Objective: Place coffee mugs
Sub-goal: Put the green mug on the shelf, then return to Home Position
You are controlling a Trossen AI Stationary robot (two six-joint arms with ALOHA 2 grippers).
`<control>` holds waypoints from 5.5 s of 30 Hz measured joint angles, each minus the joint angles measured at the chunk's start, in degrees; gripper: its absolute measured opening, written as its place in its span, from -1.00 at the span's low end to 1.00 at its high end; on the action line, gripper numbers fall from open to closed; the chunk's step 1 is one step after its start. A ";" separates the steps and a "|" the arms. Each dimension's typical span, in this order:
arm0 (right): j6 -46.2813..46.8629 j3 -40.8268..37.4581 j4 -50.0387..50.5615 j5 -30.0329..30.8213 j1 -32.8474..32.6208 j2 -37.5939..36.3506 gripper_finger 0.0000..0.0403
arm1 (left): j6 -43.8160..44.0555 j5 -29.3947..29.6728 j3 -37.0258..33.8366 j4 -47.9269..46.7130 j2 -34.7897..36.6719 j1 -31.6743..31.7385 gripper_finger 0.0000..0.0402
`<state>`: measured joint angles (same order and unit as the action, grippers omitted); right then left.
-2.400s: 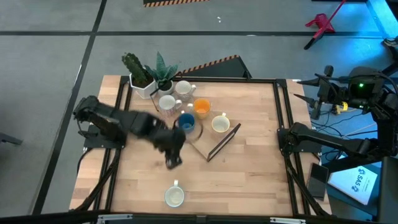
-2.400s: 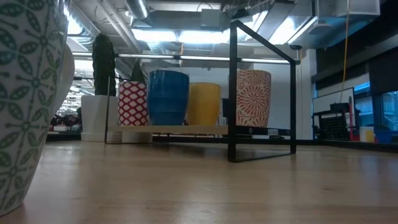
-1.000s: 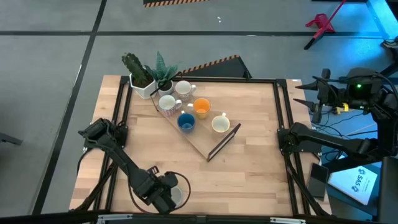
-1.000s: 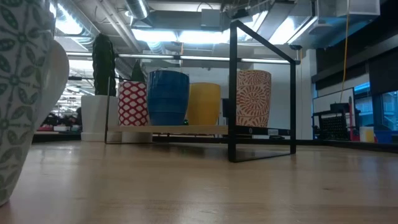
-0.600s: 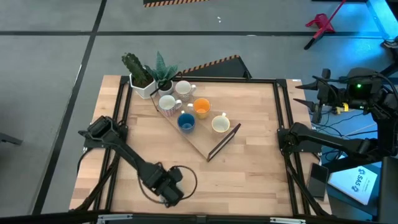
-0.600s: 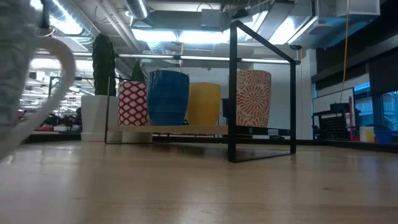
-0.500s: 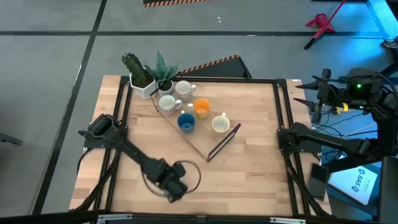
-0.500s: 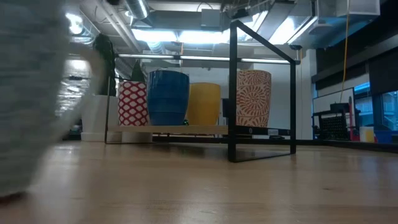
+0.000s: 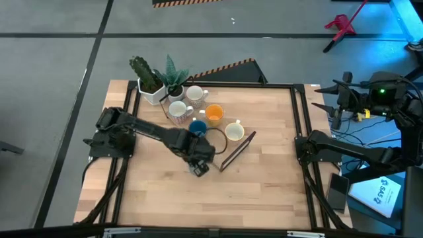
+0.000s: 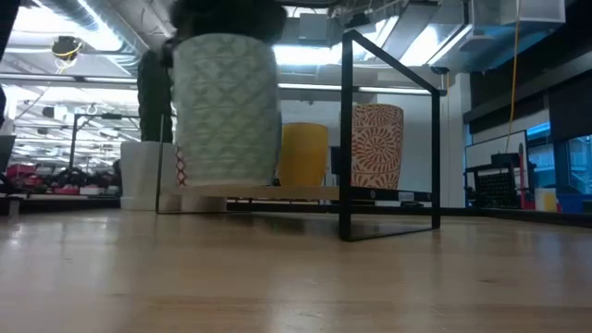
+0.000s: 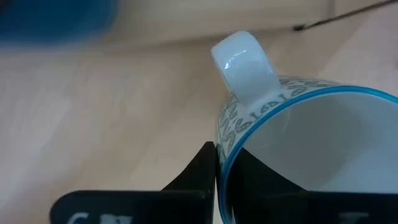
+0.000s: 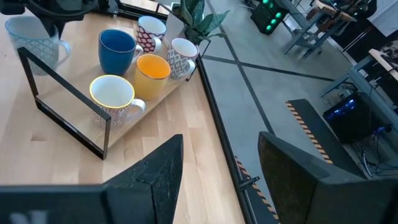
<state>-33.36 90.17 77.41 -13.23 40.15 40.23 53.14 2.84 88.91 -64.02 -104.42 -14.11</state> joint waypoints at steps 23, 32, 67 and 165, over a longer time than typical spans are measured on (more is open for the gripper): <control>0.11 0.00 -0.09 2.67 0.01 0.01 -0.03 | -16.85 0.21 0.30 10.15 0.00 10.84 -0.92; 0.11 0.00 -0.11 2.67 0.01 0.00 -0.03 | -16.44 0.52 0.28 12.31 -0.53 11.17 -0.92; 0.02 0.00 -0.11 2.69 0.01 0.02 -0.03 | -15.28 1.72 3.82 8.14 -0.52 12.39 -0.92; -1.34 0.09 -2.95 5.74 0.01 -0.09 -0.03 | -30.24 -4.29 42.91 -11.47 -3.91 13.96 -0.40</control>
<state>-34.71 90.26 74.46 -7.49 40.16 40.14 22.90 -1.45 131.82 -75.48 -108.33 -0.15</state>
